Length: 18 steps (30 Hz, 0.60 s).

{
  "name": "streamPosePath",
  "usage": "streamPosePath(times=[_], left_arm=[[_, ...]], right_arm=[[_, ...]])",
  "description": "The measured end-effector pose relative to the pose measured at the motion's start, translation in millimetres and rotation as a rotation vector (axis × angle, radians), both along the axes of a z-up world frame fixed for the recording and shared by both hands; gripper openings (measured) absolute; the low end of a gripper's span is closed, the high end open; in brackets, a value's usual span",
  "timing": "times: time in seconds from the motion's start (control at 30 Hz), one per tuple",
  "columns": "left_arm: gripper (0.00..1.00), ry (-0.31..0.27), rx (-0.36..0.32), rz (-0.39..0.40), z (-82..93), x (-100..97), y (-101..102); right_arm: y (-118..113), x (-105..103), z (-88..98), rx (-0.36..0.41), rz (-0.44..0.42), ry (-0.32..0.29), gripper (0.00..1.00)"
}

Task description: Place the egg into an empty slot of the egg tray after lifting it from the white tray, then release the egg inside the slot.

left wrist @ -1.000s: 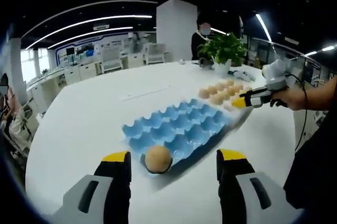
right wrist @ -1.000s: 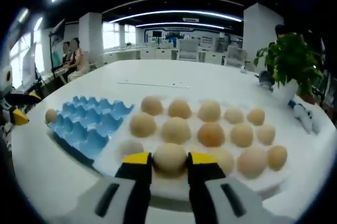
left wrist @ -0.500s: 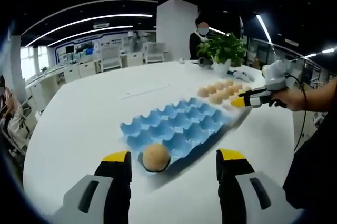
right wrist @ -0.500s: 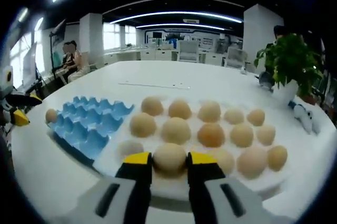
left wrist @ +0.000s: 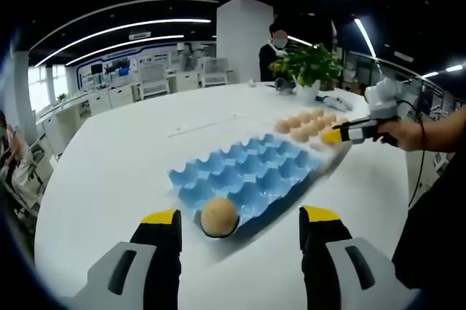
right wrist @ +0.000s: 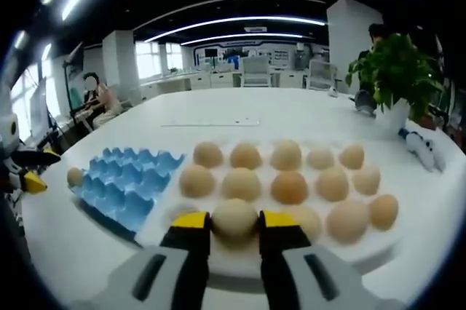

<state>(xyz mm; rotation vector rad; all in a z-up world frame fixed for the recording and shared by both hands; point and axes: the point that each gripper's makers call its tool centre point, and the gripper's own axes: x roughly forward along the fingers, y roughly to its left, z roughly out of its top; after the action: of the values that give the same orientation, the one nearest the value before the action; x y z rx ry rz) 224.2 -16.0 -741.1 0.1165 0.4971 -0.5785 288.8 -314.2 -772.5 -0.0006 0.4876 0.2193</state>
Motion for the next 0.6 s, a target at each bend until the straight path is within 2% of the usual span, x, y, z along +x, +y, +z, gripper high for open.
streamPosePath(times=[0.2,0.33,0.6], left_arm=[[0.65,0.000,0.006,-0.008,-0.9,-0.4,-2],[0.65,-0.004,0.007,-0.008,-0.5,0.1,-2],[0.65,0.002,0.010,-0.017,-2.6,-0.2,-4]], right_arm=[[-1,2,7.0,0.020,-0.012,-0.017,0.26],[-4,1,7.7,0.007,-0.017,-0.022,0.26],[5,-2,19.4,0.056,-0.003,-0.040,0.25]])
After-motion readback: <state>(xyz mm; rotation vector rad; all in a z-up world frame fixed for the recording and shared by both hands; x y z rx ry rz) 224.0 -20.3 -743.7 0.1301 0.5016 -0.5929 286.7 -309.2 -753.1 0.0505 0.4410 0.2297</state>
